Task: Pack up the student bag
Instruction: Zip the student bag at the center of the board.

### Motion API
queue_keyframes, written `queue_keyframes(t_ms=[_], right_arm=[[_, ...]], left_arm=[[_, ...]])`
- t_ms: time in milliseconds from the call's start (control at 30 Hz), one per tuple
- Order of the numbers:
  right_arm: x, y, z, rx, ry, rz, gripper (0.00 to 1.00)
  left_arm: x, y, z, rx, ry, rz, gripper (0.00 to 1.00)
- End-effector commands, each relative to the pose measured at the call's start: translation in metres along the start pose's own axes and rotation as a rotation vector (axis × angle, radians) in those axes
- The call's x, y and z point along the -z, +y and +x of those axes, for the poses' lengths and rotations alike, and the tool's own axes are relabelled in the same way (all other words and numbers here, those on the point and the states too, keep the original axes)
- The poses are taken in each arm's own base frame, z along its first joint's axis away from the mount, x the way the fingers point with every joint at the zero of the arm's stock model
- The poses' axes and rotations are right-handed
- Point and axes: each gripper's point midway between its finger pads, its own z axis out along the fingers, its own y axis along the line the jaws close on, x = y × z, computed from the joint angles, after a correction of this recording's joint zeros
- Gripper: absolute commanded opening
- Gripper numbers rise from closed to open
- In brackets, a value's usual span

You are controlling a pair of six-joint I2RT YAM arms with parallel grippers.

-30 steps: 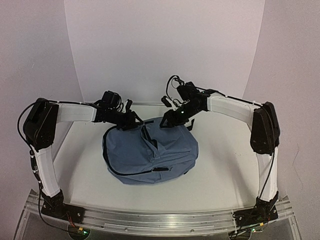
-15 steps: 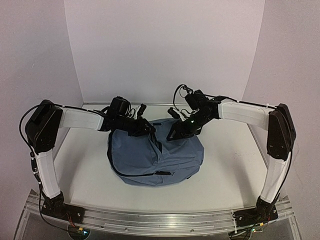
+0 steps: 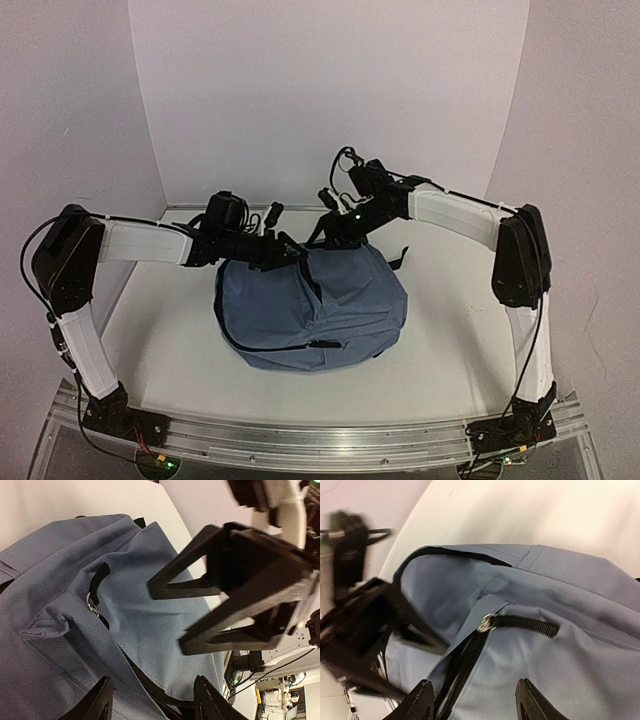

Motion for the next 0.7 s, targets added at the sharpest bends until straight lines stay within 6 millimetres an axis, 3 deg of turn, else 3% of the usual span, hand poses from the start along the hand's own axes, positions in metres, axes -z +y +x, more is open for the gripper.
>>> queue_keyframes(t_ms=[0,333,667], right_arm=[[-0.02,-0.004,-0.007,-0.127,0.006,-0.036,0.61],[-0.043,-0.029,-0.024,-0.343,-0.064,0.015,0.69],[-0.068,-0.033,-0.034,-0.453,-0.094,-0.051,0.6]], left_arm=[[0.025,-0.017,-0.025,-0.046,-0.107,0.027,0.59],[0.039,-0.01,-0.027,-0.025,-0.185,0.002,0.65],[0.048,-0.003,-0.028,-0.01,-0.219,-0.056,0.66]])
